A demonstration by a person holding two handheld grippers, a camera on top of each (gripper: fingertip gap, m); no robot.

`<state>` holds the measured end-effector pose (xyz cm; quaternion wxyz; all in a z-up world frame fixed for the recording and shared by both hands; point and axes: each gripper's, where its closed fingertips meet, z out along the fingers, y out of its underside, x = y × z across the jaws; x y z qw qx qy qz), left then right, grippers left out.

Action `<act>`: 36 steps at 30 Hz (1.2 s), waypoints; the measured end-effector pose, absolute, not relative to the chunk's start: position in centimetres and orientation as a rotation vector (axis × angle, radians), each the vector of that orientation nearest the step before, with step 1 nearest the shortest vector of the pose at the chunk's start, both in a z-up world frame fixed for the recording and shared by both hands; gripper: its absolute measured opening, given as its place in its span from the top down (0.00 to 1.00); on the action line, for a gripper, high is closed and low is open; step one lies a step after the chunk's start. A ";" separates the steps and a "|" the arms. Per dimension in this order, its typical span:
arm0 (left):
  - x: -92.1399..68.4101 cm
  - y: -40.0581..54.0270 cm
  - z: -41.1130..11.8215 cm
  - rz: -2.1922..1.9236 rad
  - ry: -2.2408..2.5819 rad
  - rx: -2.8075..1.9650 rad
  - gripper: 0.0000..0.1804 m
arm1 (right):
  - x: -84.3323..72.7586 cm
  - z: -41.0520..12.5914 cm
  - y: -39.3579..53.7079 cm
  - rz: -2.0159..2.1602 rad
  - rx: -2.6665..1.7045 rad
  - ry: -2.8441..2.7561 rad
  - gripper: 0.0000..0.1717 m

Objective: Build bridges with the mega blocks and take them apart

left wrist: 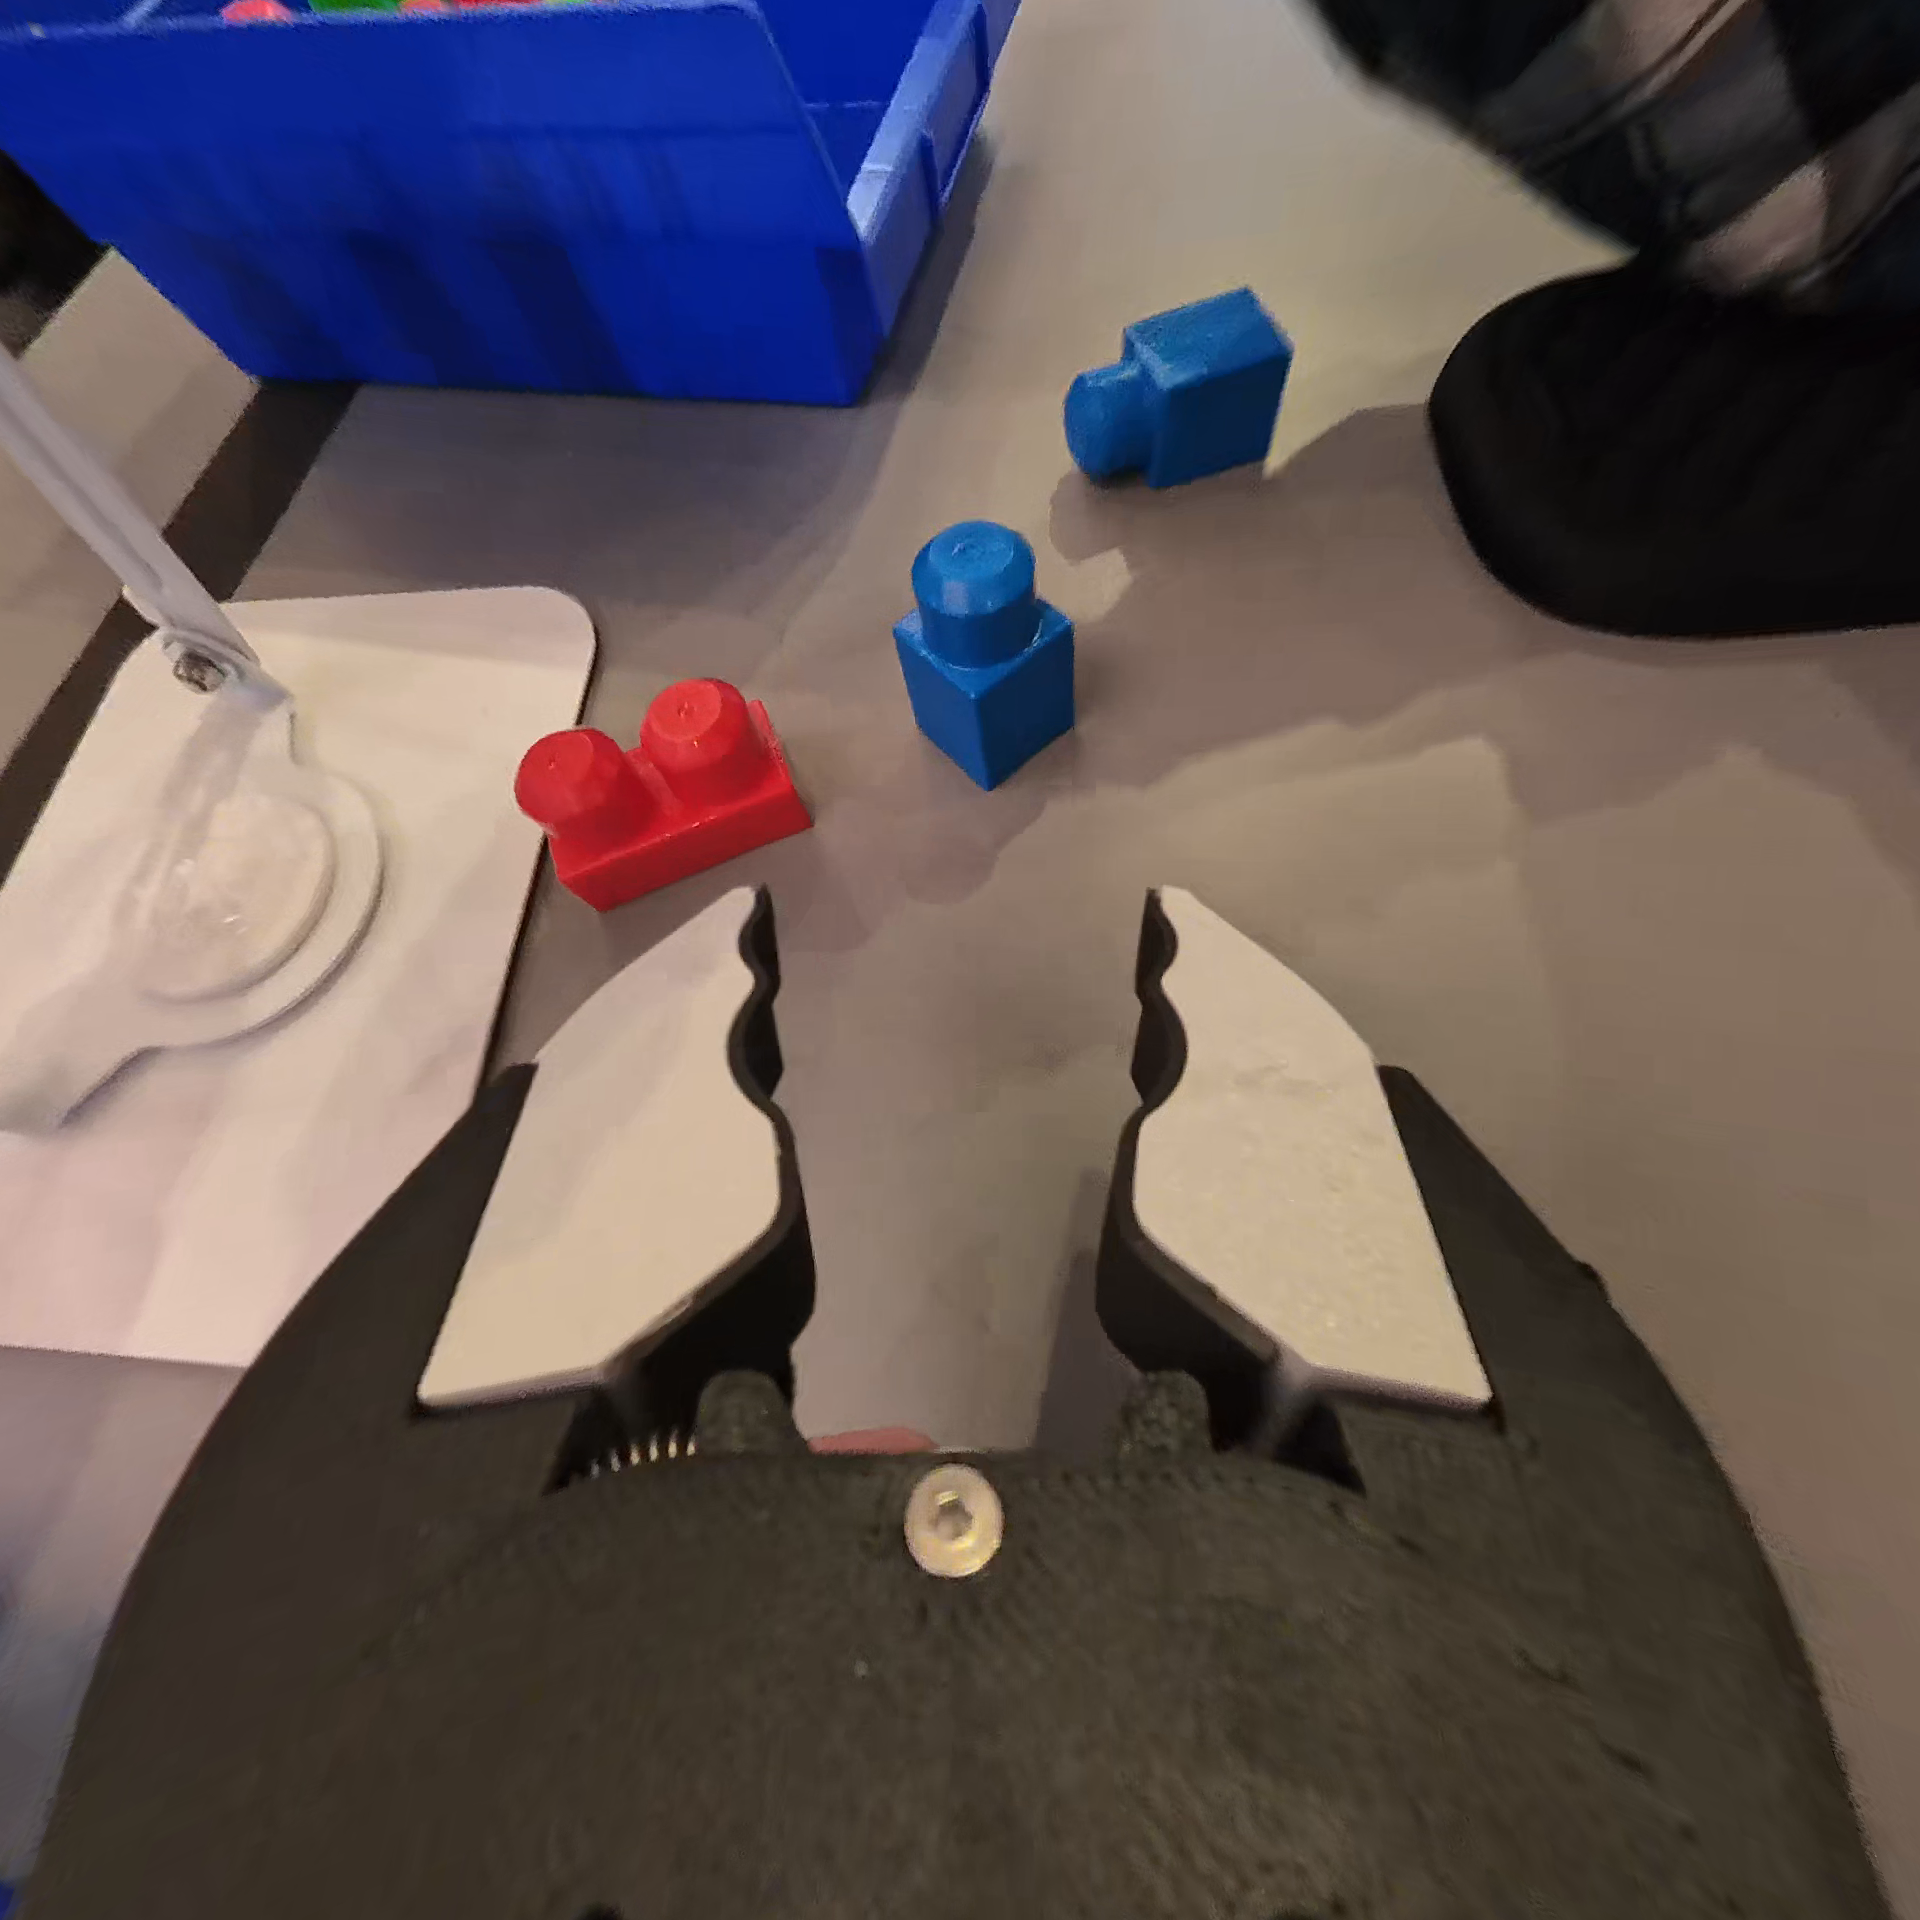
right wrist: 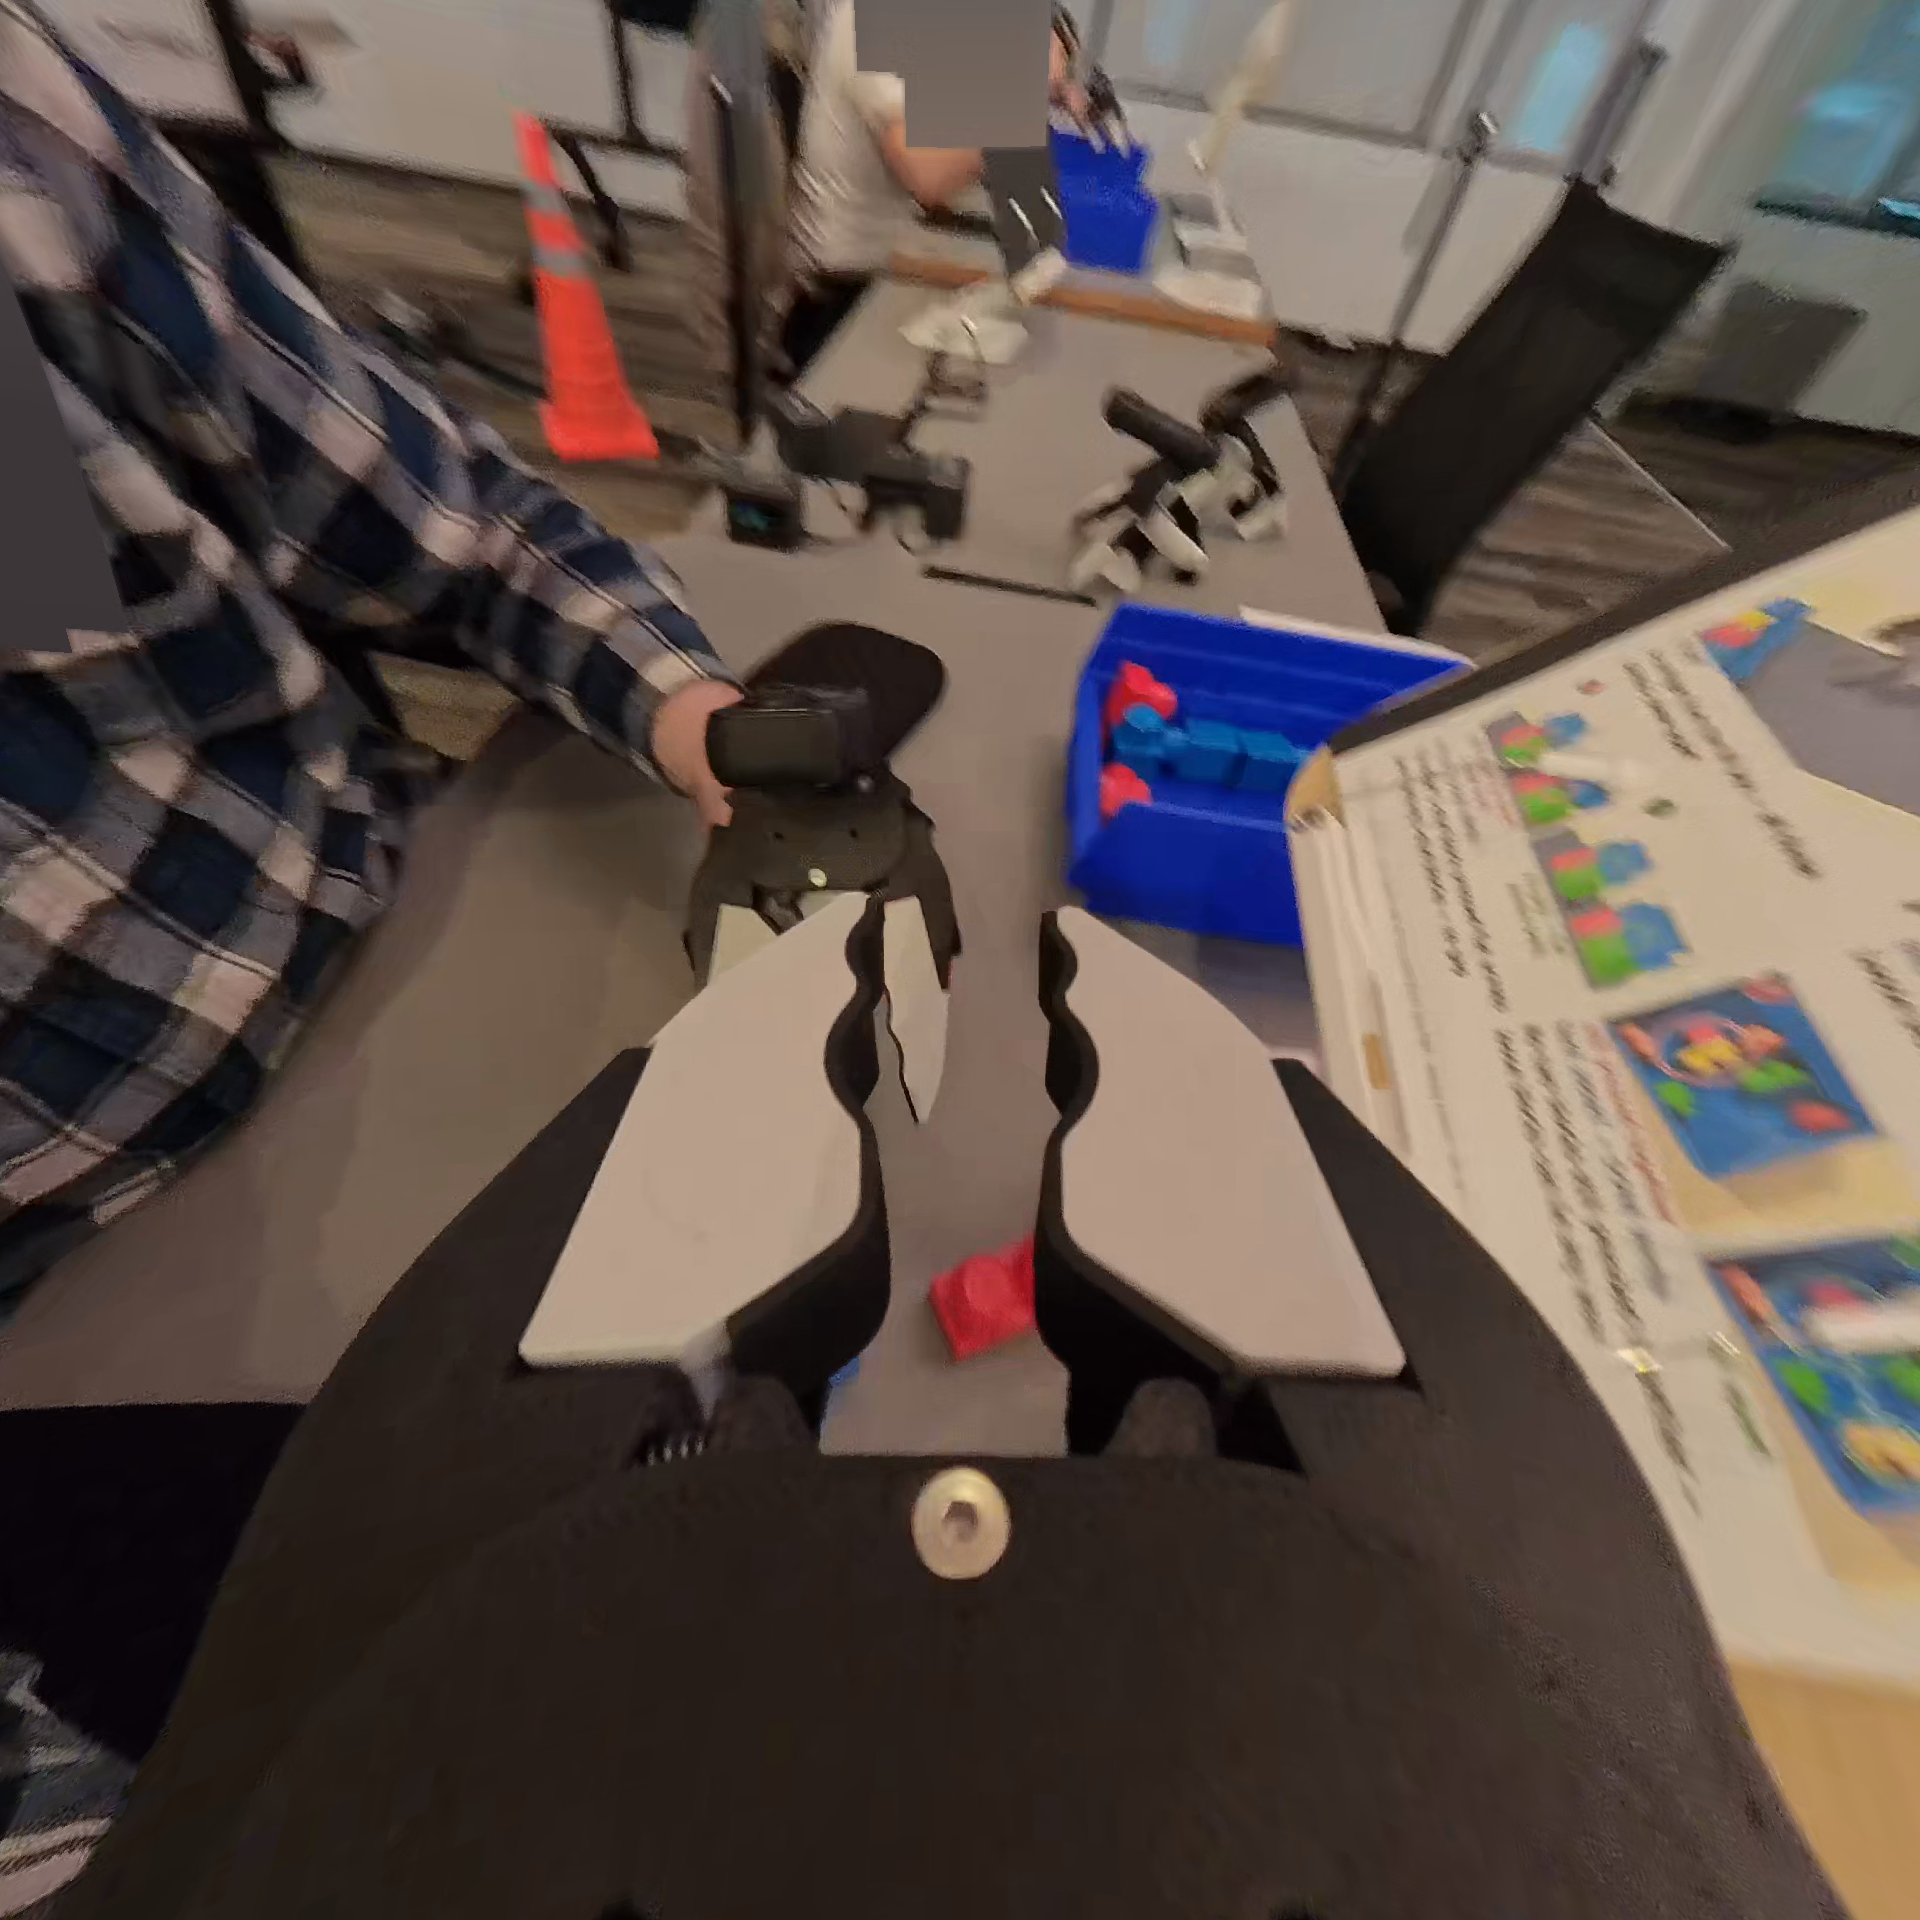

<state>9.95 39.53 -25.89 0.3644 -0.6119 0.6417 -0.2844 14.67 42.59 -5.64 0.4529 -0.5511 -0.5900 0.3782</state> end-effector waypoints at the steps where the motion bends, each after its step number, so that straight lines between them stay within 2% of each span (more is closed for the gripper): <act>1: 10.0 39.9 -26.2 -0.694 1.669 -1.604 0.62 | 15.2 -5.6 42.7 0.851 -1.410 -1.454 0.82; 2: 10.1 39.9 -26.4 -0.693 1.682 -1.635 0.59 | 15.9 -5.8 42.8 0.758 -1.476 -1.457 0.80; 5: 10.7 39.3 -25.2 -0.783 1.653 -1.582 0.62 | 18.8 -8.9 42.3 0.545 -1.788 -1.483 0.74; 11: 11.2 39.1 -25.6 -0.790 1.667 -1.604 0.60 | 25.1 -20.9 36.8 0.257 -2.443 -1.329 0.74; 14: 11.4 38.8 -25.7 -0.785 1.662 -1.603 0.60 | 26.5 -25.1 35.2 0.228 -2.605 -1.169 0.74; 18: 11.2 38.4 -25.9 -0.751 1.687 -1.604 0.61 | 26.8 -28.3 35.0 0.216 -2.720 -1.031 0.70; 20: 11.1 38.2 -25.8 -0.754 1.687 -1.607 0.61 | 26.7 -29.8 34.5 0.200 -2.781 -1.038 0.71; 22: 11.2 37.8 -25.6 -0.787 1.673 -1.605 0.61 | 26.4 -30.9 34.7 0.201 -2.791 -1.025 0.78; 26: 11.2 37.3 -25.7 -0.815 1.658 -1.606 0.60 | 25.2 -30.1 35.1 0.296 -2.705 -1.016 0.78; 31: 11.4 36.1 -24.3 -0.972 1.590 -1.564 0.58 | 18.0 -23.0 34.5 0.820 -2.179 -1.037 0.78; 36: 12.4 34.0 -20.7 -1.262 1.453 -1.443 0.60 | 13.4 -19.0 33.4 0.990 -1.834 -1.054 0.78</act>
